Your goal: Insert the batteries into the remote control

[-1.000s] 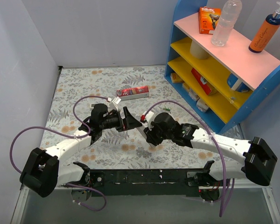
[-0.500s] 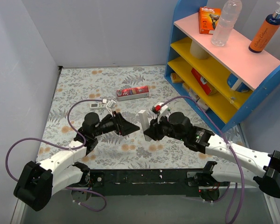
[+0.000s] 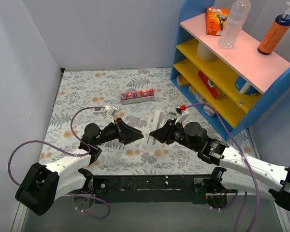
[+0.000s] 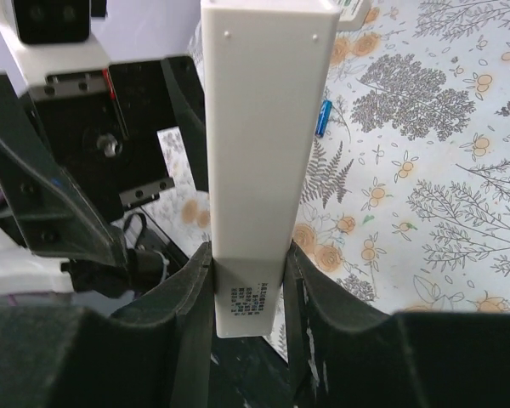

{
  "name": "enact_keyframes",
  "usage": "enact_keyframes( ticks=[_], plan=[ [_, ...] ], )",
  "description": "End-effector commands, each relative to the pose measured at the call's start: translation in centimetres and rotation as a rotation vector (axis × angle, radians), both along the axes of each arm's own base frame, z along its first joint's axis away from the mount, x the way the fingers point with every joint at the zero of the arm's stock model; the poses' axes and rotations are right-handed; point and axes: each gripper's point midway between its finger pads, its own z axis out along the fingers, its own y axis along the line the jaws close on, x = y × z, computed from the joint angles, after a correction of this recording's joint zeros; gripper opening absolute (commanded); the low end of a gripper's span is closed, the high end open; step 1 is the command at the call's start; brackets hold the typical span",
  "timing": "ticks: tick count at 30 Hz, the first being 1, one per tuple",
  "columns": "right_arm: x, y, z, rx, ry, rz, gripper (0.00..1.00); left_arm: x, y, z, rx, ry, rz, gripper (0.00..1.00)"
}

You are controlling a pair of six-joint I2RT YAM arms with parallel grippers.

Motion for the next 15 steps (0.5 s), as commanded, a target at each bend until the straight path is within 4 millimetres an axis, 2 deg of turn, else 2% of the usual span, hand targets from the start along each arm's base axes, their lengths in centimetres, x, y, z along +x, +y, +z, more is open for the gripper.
enact_keyframes(
  ticks=[1,9,10,15],
  plan=[
    [1.7,-0.9,2.8,0.221,0.091,-0.186,0.01,-0.7,-0.2,1.0,-0.044,-0.037,-0.018,0.92],
    [1.9,-0.5,3.3,0.385,0.202,-0.229,0.01,-0.2,-0.7,1.6,-0.042,-0.061,0.018,0.89],
    [1.9,-0.5,3.2,0.393,0.212,-0.231,0.01,0.2,-0.9,1.1,-0.003,-0.043,0.037,0.89],
    [2.4,-0.7,2.9,0.409,0.282,-0.291,0.01,2.6,-0.1,1.9,0.142,-0.241,0.210,0.88]
  ],
)
